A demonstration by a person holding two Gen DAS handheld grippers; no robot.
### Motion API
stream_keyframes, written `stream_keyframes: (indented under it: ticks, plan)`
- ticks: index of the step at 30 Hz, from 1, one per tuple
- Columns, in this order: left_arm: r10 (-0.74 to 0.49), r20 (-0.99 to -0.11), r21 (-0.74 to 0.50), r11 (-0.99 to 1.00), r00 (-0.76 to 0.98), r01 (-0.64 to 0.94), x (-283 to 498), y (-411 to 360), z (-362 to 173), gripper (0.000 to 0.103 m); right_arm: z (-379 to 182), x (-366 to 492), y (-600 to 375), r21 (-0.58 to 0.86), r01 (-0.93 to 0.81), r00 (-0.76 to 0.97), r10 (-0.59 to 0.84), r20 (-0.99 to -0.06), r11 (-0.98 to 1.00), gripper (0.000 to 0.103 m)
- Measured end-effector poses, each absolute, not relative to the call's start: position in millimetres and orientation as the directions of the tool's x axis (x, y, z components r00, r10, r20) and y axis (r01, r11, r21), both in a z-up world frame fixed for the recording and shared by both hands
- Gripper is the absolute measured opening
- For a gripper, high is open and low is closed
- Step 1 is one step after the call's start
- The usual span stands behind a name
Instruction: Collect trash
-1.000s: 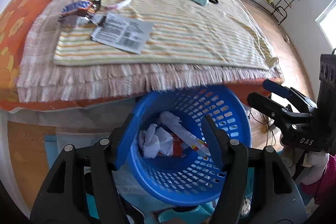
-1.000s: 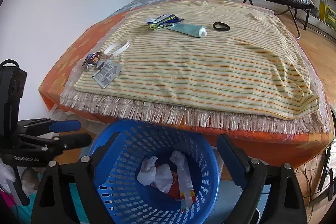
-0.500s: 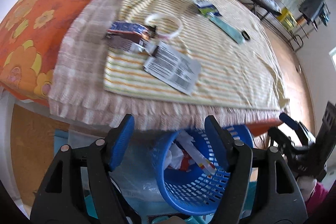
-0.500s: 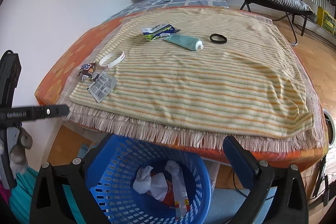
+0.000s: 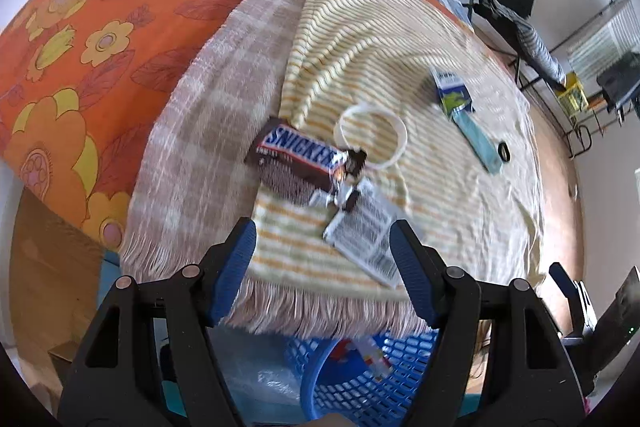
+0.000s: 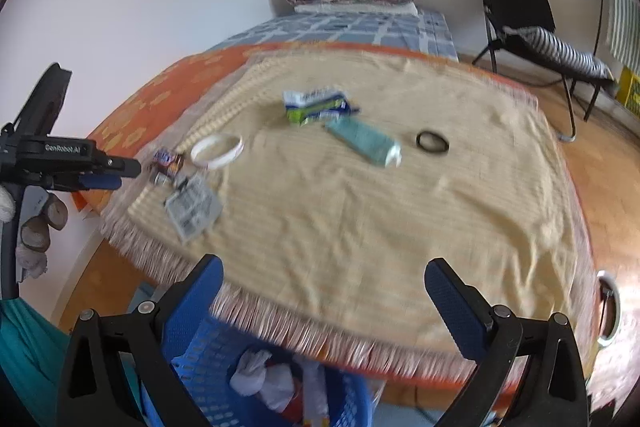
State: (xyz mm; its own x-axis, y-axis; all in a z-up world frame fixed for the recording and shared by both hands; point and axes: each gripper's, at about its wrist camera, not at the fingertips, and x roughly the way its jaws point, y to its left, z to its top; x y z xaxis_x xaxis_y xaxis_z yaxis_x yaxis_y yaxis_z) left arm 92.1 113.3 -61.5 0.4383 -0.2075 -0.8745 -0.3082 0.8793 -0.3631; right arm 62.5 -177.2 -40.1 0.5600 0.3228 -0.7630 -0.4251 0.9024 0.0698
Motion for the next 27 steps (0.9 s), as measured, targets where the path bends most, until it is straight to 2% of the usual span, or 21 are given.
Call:
stream_keyframes:
  ticks: [11, 22, 27]
  plan:
    - [-0.285, -0.866, -0.45, 0.803, 0.412, -0.391, 116, 130, -87, 0.071, -50, 127, -191, 0.141, -0.365, 0.507, 0.323, -0.799, 0.92, 0.101]
    - [-0.242, -0.871, -0.427, 0.802, 0.428, -0.417, 151, 141, -91, 0.071, -62, 173, -169, 0.124, -0.424, 0.459, 0.331, -0.824, 0.897, 0.097]
    - [-0.191, -0.885, -0.361, 0.856, 0.424, -0.369, 164, 131, -87, 0.057, -68, 196, -152, 0.095, -0.453, 0.445, 0.317, -0.837, 0.886, 0.093]
